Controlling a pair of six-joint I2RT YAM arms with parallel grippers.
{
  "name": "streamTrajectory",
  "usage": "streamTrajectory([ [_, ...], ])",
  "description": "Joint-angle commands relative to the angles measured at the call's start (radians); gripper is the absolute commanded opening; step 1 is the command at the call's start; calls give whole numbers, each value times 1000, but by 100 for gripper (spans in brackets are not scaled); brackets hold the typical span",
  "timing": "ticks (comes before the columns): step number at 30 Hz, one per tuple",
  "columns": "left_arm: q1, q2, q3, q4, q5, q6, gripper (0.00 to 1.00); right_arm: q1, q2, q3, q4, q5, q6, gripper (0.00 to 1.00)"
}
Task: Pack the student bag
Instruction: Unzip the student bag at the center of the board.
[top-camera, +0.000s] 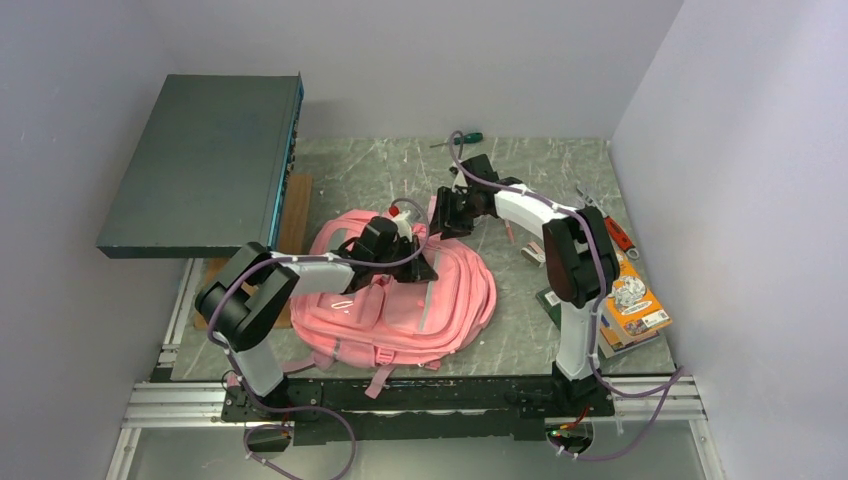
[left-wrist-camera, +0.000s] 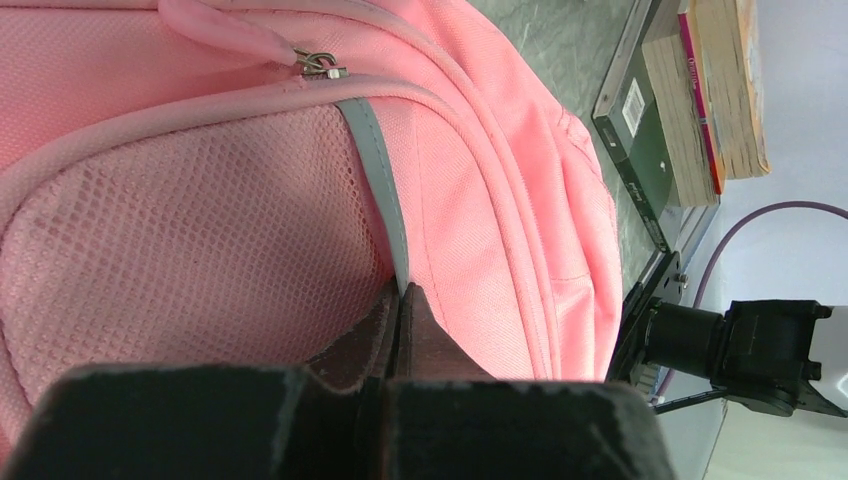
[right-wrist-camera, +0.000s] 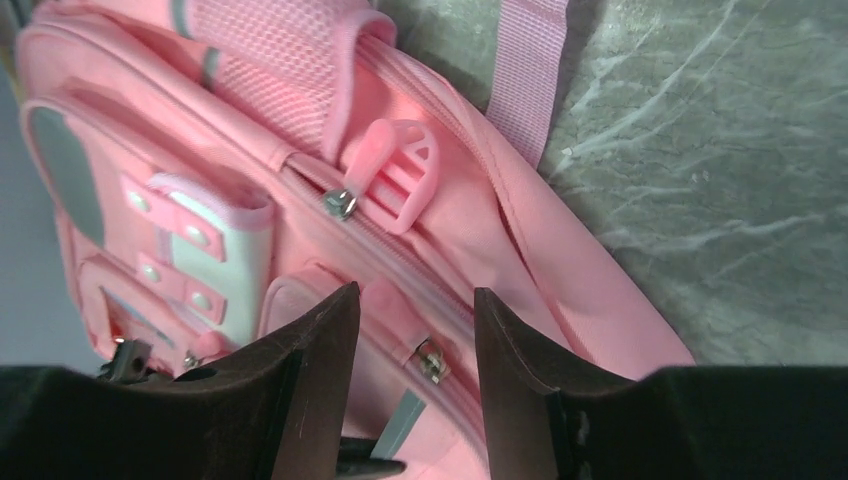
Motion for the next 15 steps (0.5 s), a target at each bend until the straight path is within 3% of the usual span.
streamTrajectory([
  [1,5,6,-68,6,-22,-7,0,5,17,73,-13,29,-20,47],
  [8,6,22,-103,62,-19,-29,0,49,29,84,-6,41,-97,40],
  [15,5,21,-114,55,-29,-39,0,102,37,123,-73,164,-215,42],
])
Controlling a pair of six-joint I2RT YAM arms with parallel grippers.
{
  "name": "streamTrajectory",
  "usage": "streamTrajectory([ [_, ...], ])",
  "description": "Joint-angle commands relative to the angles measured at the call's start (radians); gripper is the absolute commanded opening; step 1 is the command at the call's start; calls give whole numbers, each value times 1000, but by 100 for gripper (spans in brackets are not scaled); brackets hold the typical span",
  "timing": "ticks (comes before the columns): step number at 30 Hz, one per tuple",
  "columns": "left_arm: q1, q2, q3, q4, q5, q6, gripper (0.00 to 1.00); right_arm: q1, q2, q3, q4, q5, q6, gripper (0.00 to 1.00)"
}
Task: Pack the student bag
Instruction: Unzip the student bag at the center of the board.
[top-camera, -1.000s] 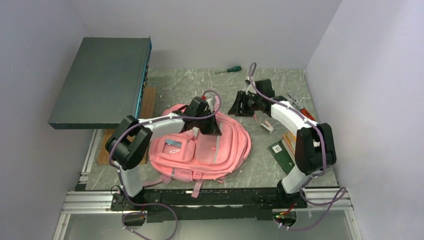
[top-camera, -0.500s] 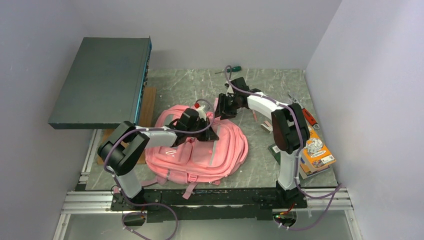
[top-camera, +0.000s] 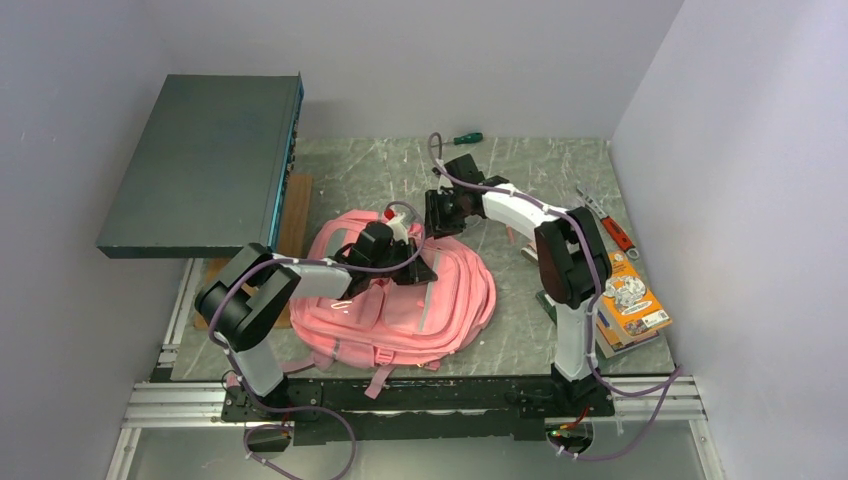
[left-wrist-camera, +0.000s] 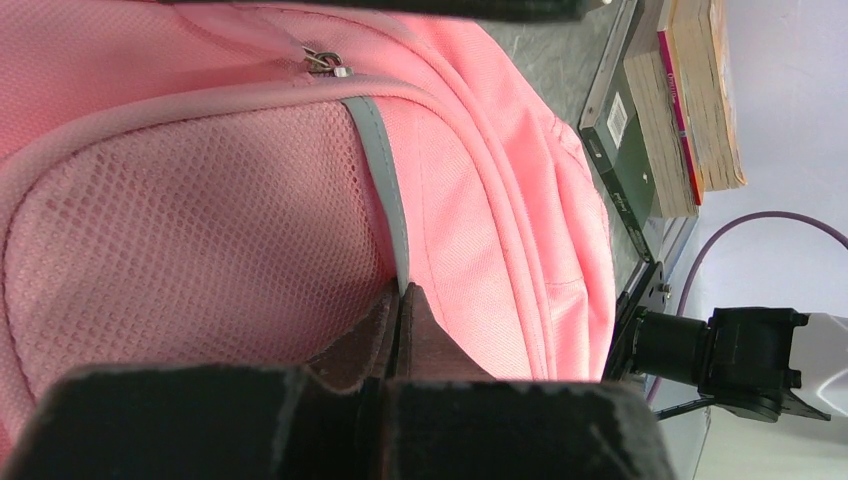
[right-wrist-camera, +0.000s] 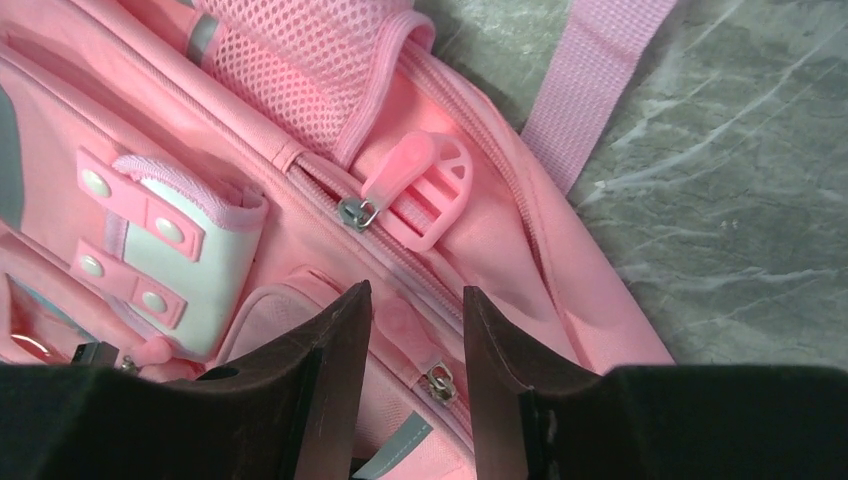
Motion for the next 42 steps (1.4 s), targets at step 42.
streamTrajectory([
  [42,2,54,-14,-107,-12,7,0,144,-6,78,-196,438,-162,14],
])
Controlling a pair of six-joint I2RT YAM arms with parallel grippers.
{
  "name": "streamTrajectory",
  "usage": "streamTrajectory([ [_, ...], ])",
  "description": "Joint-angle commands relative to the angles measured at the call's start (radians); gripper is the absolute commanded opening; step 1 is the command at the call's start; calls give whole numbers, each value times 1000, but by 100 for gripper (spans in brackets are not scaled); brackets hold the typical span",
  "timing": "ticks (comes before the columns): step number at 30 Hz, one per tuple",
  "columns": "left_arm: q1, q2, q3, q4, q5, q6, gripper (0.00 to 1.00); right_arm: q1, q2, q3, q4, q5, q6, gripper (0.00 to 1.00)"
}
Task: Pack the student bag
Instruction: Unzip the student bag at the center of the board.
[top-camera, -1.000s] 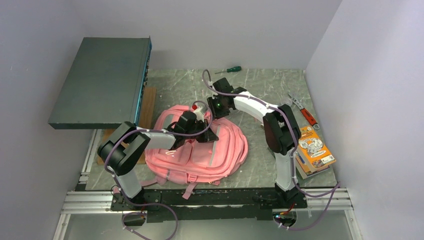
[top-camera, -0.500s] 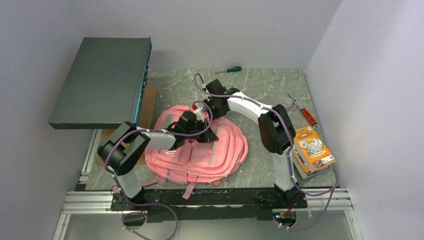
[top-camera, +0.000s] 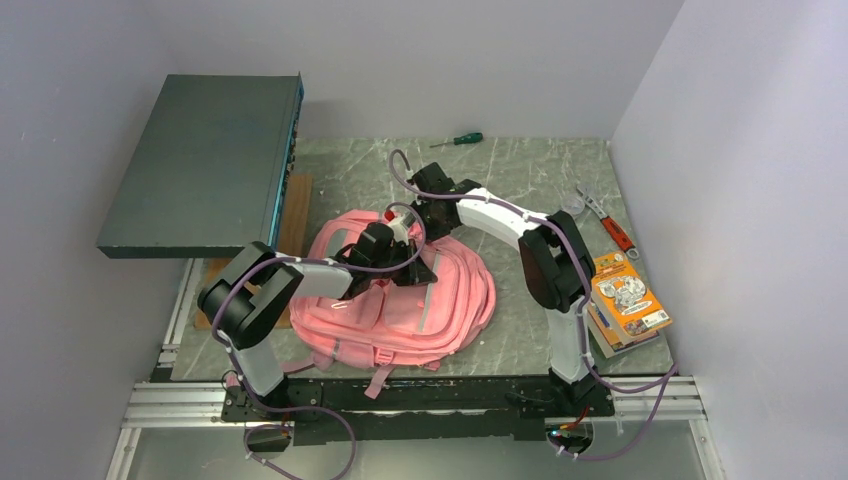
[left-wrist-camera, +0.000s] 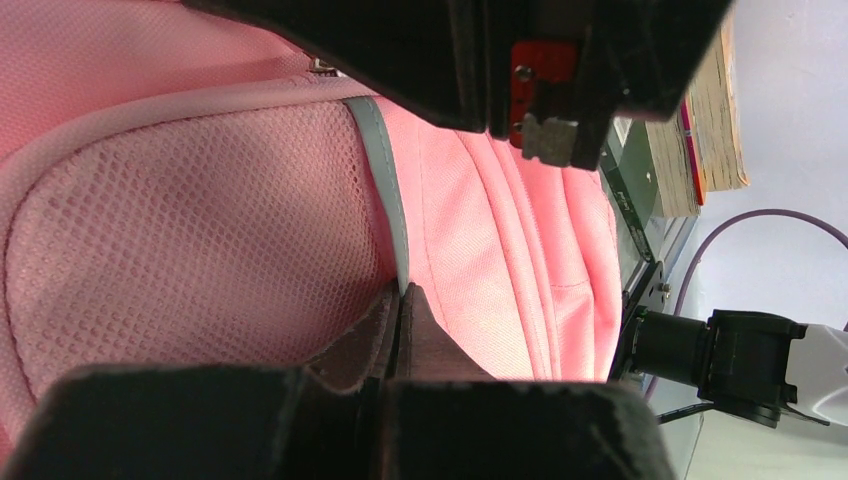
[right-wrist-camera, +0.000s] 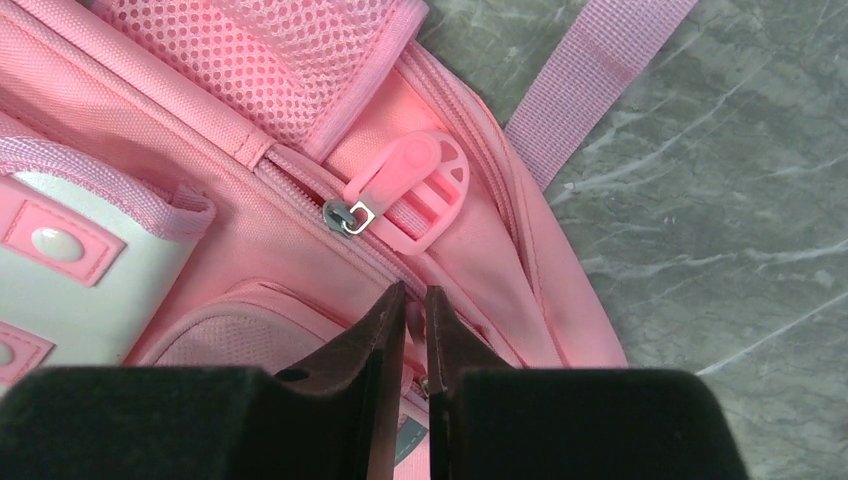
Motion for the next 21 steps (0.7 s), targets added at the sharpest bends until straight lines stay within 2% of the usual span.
streamTrajectory([
  [1,1,36,-13,-112,-17,20,0,-13,-51,-33,-55,60,35,14],
  [8,0,47,2,-135,-19,18,0,-13,-47,-62,-45,42,40,25],
  [10,0,47,10,-152,-25,18,0,-15,-51,-69,-35,64,48,20],
  [14,2,41,24,-188,-50,22,0,-41,-92,-99,-27,134,125,0],
  [21,11,24,43,-230,-78,12,0,-213,-252,-304,18,7,388,0],
])
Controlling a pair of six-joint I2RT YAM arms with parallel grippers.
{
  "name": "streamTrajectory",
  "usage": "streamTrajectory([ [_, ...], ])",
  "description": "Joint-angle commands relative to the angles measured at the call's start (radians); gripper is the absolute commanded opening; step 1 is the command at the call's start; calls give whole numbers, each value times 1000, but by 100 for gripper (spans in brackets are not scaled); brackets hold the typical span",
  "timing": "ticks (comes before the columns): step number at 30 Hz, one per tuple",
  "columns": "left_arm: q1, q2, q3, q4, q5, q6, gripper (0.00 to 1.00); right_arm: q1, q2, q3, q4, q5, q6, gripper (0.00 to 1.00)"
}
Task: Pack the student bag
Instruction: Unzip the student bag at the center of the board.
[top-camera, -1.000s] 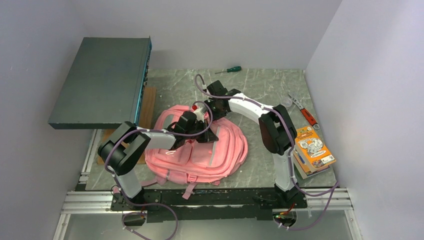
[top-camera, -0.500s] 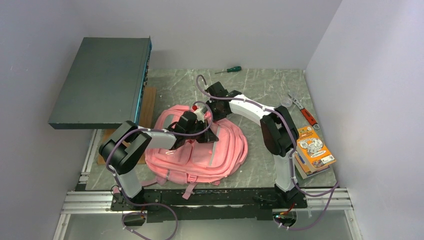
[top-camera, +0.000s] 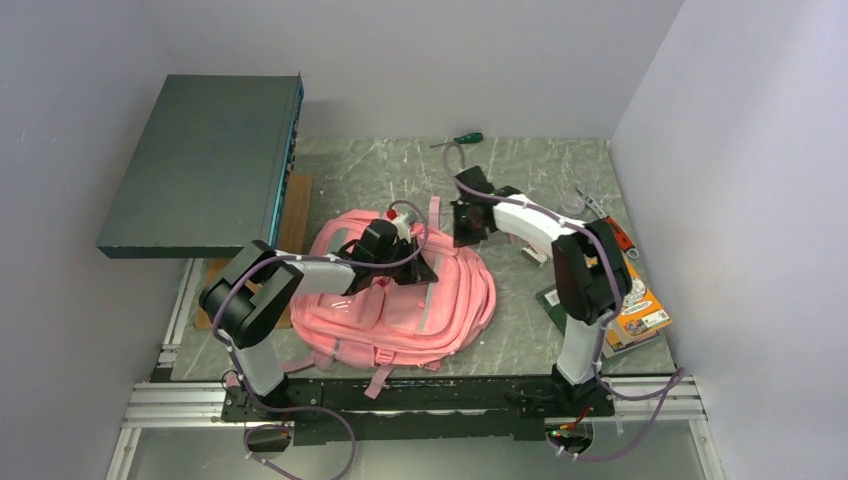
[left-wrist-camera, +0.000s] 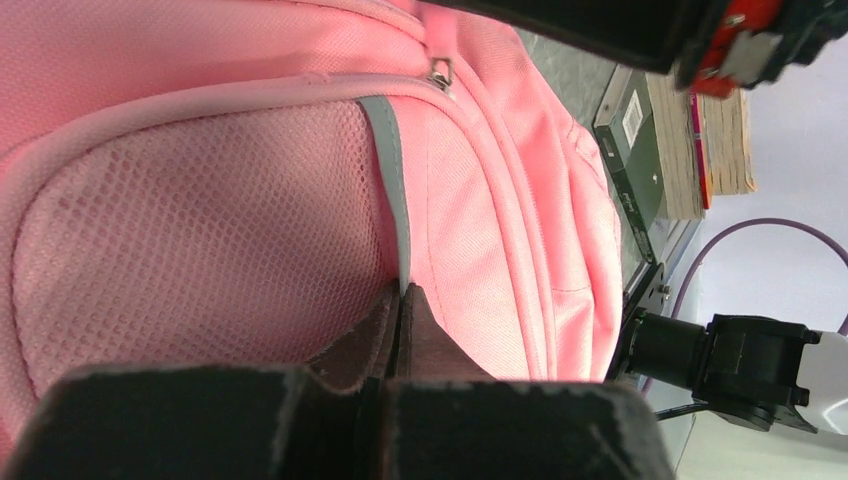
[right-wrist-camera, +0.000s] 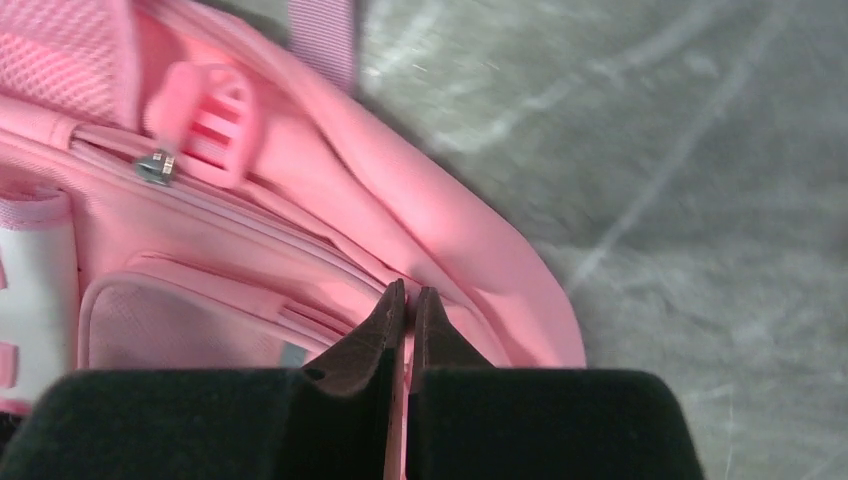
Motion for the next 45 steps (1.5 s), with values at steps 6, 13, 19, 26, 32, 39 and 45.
streamTrajectory([
  [6,13,-35,64,-247,-177,4,0,-116,-154,-135,-161,-5,361,0],
  [13,13,-10,171,-277,-192,-54,0,-111,-353,-369,-51,-1,538,0],
  [19,18,12,193,-252,-218,-115,0,-10,-459,-443,-41,90,552,0],
  [26,18,-23,183,-213,-237,-133,0,193,-616,-624,79,146,541,0],
  [32,18,-84,139,-200,-277,-121,0,259,-731,-802,232,41,541,0],
  [39,17,-120,141,-208,-279,-98,0,301,-906,-971,415,-116,527,0],
  [45,17,-126,150,-218,-256,-63,0,340,-1012,-1041,497,-254,389,0],
])
